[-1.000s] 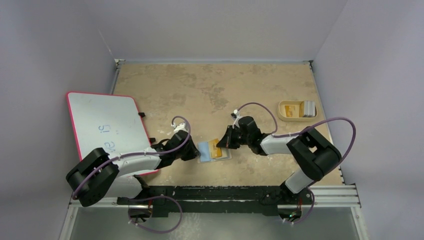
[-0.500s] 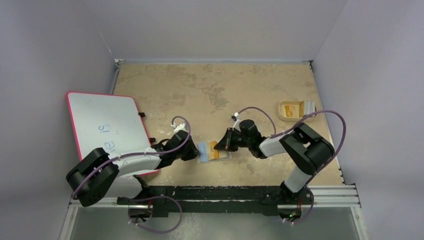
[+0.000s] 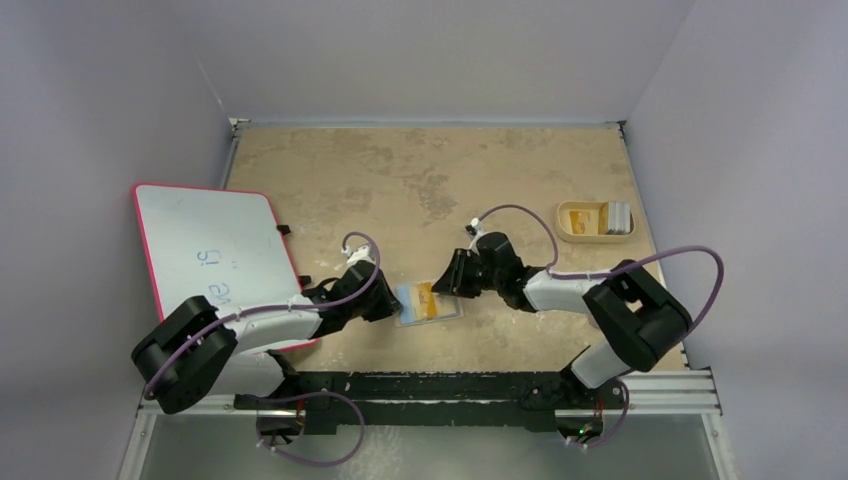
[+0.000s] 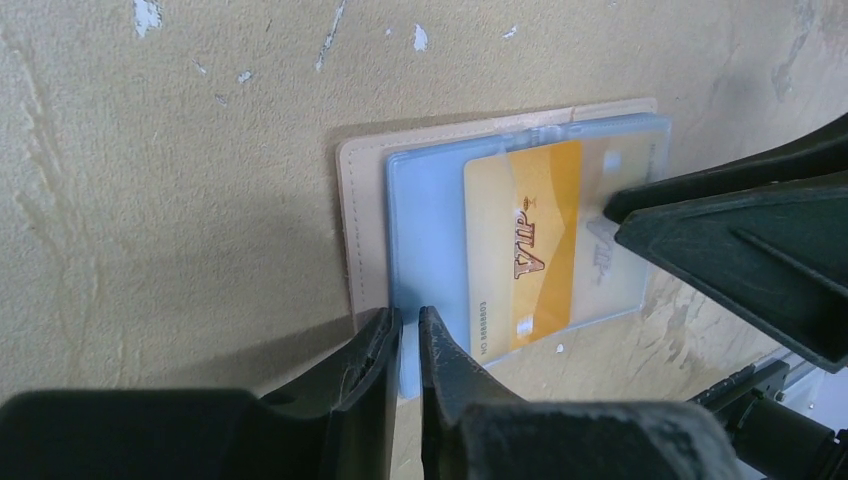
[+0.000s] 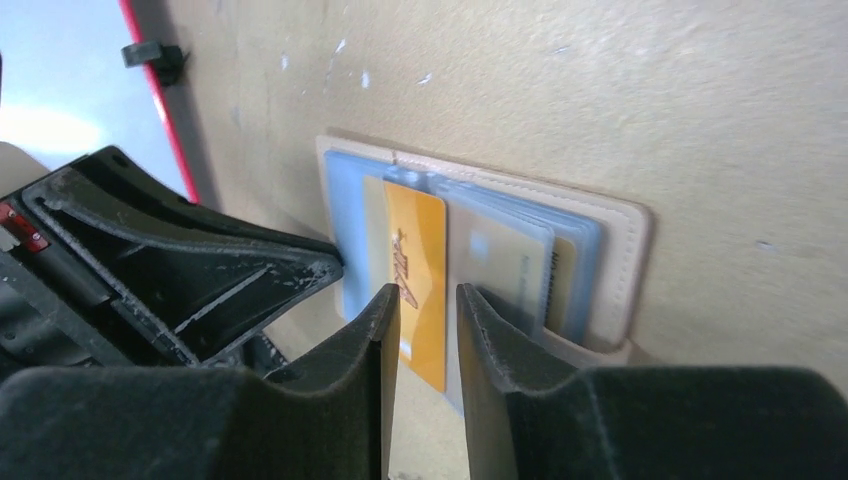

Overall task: Put the credit cards into the card holder
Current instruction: Insert the credit card into the card holder.

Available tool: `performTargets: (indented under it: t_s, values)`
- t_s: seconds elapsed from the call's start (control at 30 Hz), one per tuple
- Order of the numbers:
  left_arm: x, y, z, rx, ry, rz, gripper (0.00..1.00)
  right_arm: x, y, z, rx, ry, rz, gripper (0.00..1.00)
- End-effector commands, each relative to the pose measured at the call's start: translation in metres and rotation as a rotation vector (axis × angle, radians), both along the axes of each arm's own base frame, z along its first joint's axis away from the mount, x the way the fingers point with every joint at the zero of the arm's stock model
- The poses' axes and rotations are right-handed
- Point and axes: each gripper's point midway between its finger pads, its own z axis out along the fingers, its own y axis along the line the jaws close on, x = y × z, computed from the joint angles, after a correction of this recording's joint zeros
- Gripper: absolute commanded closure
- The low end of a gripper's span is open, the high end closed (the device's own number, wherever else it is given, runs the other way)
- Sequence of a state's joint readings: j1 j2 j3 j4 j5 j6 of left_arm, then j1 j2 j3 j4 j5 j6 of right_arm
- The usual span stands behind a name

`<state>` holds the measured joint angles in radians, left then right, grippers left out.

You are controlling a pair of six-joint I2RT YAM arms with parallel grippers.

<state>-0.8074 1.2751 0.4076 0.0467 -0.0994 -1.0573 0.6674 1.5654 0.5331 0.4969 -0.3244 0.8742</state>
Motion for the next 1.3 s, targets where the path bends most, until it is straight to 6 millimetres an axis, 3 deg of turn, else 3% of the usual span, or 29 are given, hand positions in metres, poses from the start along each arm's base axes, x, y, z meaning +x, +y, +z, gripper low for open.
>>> performTargets:
  t_s: [0.0,0.17,0.4,0.83,1.27]
  values:
    - [0.001,0.010,-0.003,0.035,0.007,0.039,0.86,0.009,-0.018,0.004,-0.136,-0.041,-0.037,0.69]
    - [0.003,0.003,0.013,-0.021,-0.006,0.045,0.77,0.007,-0.007,0.006,-0.136,-0.044,-0.006,0.70]
    - [0.004,0.016,0.018,0.029,-0.024,0.074,0.64,0.002,0.008,0.000,-0.116,-0.029,0.028,0.70]
    - [0.001,0.010,0.007,0.001,-0.015,0.049,0.60,-0.007,0.021,-0.010,-0.112,0.004,0.043,0.70]
    - [0.002,0.003,0.008,-0.038,-0.025,0.031,0.64,-0.020,0.050,0.000,0.043,0.018,0.093,0.72]
